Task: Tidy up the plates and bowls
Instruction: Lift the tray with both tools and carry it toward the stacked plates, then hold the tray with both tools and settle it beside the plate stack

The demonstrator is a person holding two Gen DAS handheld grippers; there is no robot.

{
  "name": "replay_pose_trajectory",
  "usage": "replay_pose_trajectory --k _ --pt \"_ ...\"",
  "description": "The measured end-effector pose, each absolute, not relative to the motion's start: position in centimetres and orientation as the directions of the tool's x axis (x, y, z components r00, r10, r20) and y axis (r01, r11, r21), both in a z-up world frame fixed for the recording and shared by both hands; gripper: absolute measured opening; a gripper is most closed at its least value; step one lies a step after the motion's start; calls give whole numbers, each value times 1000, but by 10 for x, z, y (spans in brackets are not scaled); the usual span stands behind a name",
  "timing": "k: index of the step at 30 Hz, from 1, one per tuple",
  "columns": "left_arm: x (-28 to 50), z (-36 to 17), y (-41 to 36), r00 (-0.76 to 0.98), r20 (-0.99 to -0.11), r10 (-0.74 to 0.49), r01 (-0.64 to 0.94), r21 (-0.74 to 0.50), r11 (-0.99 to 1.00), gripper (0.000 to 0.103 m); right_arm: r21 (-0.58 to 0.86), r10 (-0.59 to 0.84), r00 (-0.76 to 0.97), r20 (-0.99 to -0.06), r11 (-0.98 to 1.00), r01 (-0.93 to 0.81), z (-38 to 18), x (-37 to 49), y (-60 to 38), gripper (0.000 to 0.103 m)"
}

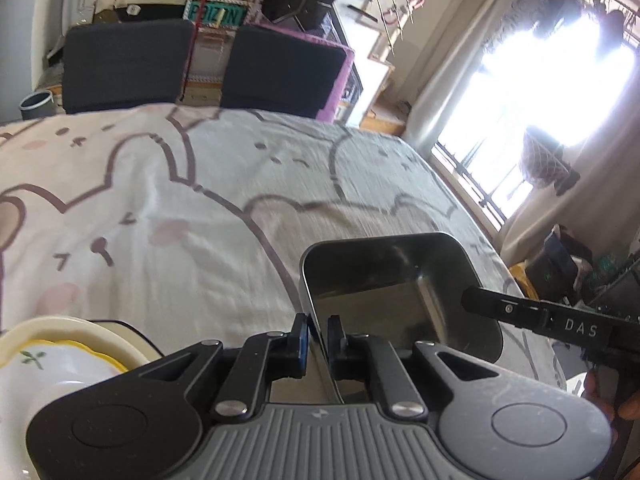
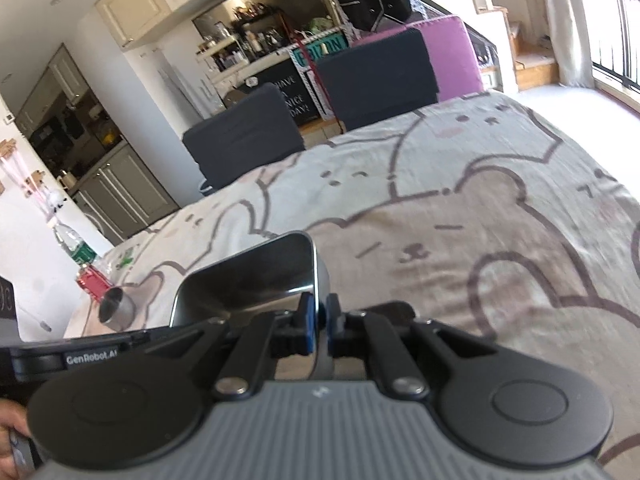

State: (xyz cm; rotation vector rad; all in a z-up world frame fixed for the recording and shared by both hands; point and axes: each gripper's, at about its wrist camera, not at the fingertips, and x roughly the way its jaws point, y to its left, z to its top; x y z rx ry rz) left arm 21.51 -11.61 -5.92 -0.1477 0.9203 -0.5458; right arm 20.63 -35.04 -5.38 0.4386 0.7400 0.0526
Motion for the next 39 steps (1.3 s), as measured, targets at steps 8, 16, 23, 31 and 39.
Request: replay_pose_trajectory --k 8,16,23,31,39 --pt "213 -78 -144 432 -764 -480 437 -288 852 11 345 148 696 -703 926 152 -66 204 -364 8" --pt "214 -85 -154 425 -782 -456 455 -251 855 11 321 133 665 -734 932 167 -71 207 -367 7" --pt "215 -89 -159 421 -793 -441 462 -231 856 11 284 116 635 -764 944 169 -76 211 -364 7" --pt "216 -94 -166 412 -805 -428 475 -211 854 11 244 87 613 -785 954 176 -80 215 -364 7" --pt "214 -96 -169 414 -808 -420 494 -188 849 12 201 63 587 -807 964 174 -86 220 -359 8"
